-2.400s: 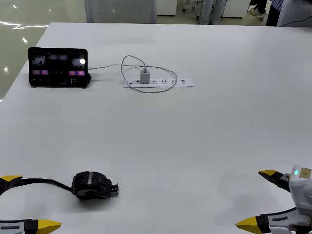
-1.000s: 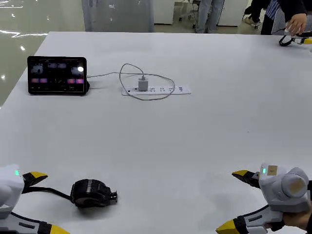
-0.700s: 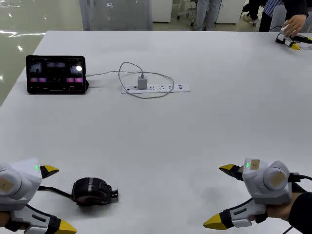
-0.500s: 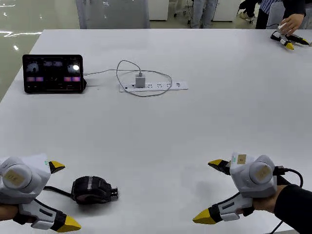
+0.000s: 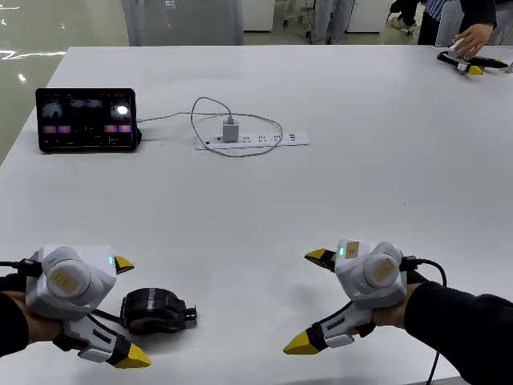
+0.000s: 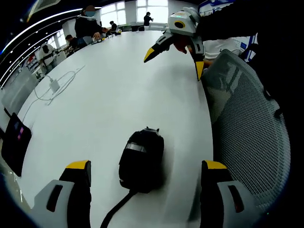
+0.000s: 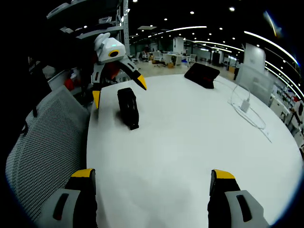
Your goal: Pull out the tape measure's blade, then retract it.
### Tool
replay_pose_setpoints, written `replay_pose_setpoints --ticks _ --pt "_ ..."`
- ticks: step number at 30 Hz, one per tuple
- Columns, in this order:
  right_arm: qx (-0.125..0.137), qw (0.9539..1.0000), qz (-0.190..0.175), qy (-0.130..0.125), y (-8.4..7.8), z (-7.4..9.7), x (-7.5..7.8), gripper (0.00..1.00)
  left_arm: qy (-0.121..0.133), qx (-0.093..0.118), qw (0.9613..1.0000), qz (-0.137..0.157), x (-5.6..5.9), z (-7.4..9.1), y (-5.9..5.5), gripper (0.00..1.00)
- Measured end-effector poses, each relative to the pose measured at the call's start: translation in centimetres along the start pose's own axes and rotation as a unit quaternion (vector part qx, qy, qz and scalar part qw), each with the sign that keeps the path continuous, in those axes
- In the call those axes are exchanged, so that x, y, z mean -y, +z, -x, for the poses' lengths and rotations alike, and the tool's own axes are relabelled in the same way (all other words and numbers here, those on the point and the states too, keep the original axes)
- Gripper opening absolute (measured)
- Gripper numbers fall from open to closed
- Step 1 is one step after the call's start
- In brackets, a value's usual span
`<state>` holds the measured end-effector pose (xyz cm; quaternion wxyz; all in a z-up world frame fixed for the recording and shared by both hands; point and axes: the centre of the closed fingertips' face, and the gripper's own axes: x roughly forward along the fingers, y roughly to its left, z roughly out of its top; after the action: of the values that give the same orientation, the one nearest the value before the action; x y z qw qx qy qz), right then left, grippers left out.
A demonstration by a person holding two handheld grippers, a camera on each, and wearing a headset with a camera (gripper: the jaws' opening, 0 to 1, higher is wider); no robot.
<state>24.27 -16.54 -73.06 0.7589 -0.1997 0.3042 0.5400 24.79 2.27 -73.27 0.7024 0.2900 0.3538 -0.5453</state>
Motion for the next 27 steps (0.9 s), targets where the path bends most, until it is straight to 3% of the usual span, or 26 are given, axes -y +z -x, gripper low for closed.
replay_pose_setpoints --ticks 5,7,16,22,25,27 --pt "-0.007 0.9996 0.017 0.019 0.8 -1.5 -0.6 0.99 -0.025 -0.019 0.9994 -0.017 0.4 -0.9 -0.1 0.92" --pt "0.003 0.999 0.032 0.033 1.5 -2.0 -1.0 0.99 -0.025 -0.022 0.9992 -0.023 0.4 -1.2 0.0 0.91" --pt "-0.002 0.9976 0.042 0.056 3.2 -5.4 -1.8 0.99 -0.027 -0.039 0.9976 -0.05 0.2 -1.9 0.3 0.78" --pt "0.006 0.9974 0.02 0.069 4.6 -7.4 -2.2 0.99 -0.032 -0.05 0.9972 -0.046 0.1 -1.9 0.2 0.56" --pt "0.017 0.997 0.012 0.075 5.9 -8.3 -2.5 0.99 -0.034 -0.058 0.9967 -0.047 0.1 -2.3 0.1 0.51" --pt "0.017 0.9967 0.017 0.077 6.4 -8.6 -2.7 0.99 -0.021 -0.062 0.9968 -0.045 -0.2 -2.4 0.0 0.42"
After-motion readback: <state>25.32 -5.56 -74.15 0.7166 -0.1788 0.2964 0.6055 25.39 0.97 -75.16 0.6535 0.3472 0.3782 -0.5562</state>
